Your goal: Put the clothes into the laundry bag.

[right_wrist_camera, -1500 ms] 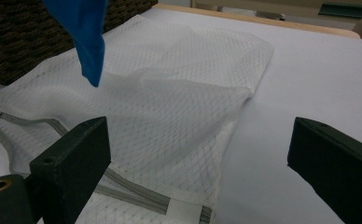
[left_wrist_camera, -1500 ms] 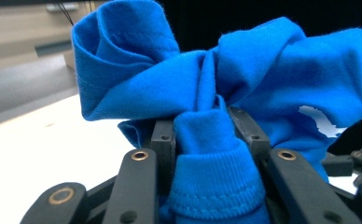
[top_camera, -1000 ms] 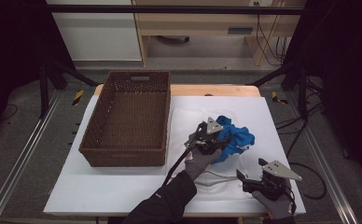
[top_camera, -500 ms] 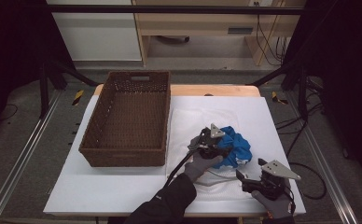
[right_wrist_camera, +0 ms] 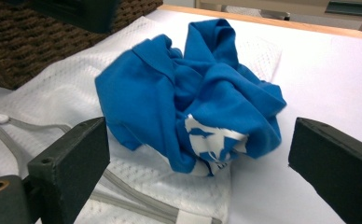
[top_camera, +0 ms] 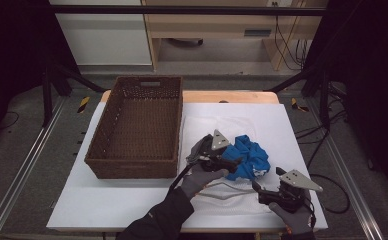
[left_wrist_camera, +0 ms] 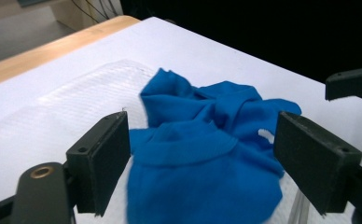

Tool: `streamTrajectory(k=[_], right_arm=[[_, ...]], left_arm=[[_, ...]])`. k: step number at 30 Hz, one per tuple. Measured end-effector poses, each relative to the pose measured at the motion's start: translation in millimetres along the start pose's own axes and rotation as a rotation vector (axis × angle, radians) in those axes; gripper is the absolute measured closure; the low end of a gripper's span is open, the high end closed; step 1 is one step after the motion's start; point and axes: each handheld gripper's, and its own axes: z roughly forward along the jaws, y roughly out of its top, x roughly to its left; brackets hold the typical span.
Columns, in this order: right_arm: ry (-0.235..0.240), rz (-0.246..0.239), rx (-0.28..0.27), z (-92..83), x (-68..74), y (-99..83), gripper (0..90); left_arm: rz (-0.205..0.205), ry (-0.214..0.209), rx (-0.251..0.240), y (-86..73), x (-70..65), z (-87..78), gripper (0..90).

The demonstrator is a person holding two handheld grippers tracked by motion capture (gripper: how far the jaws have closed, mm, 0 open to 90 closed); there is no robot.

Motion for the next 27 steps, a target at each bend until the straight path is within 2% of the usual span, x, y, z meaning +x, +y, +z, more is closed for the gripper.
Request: streamTrajectory(k=[2,4,7,11,12,16,18,19,21,22,25,26,27], right_arm=[[0.006,0.011,-0.002,1.0,1.7,2.3,5.4],[0.004,0.006,0.003,2.8,2.4,4.9,5.3],[0.006,-0.001,0.003,6.0,5.5,11.0,5.0],[0.006,-0.001,0.000,12.6,10.2,17.7,4.6],[0.011,0.000,0.003,18.6,12.6,22.2,4.6],[0.019,-0.013,0.016,30.6,15.1,28.5,4.6],[0.019,0.000,0.030,43.4,16.0,32.8,4.6],[0.019,0.000,0.030,43.4,16.0,32.8,4.6],[0.012,0.000,0.044,51.8,19.5,34.7,4.4],[0.018,-0.006,0.053,57.8,22.5,35.7,4.2],[0.019,-0.017,0.071,64.7,25.6,36.7,4.1],[0.019,-0.023,0.088,71.8,27.2,36.5,4.6],[0.019,-0.023,0.088,71.8,27.2,36.5,4.6]], left_arm=[[0.011,0.024,-0.011,-4.1,1.9,-12.5,19.0],[0.005,0.052,-0.011,-9.5,3.4,-21.7,20.4],[-0.015,0.061,0.006,-19.5,4.8,-32.6,20.0],[0.024,0.068,0.031,-31.2,0.3,-43.0,17.7],[0.034,0.066,0.041,-36.1,-2.1,-48.9,16.3],[0.041,0.053,0.037,-42.5,-4.8,-59.1,21.2],[0.056,0.043,0.032,-48.8,-8.5,-68.0,28.5],[0.056,0.043,0.032,-48.8,-8.5,-68.0,31.0],[0.072,0.057,0.031,-55.4,-13.4,-73.1,33.9],[0.073,0.057,0.032,-57.7,-14.6,-74.5,38.8],[0.055,0.062,0.035,-68.5,-15.8,-78.8,43.1],[0.060,0.060,0.032,-77.2,-15.3,-81.6,49.6],[0.060,0.060,0.032,-77.2,-15.3,-81.6,51.4]])
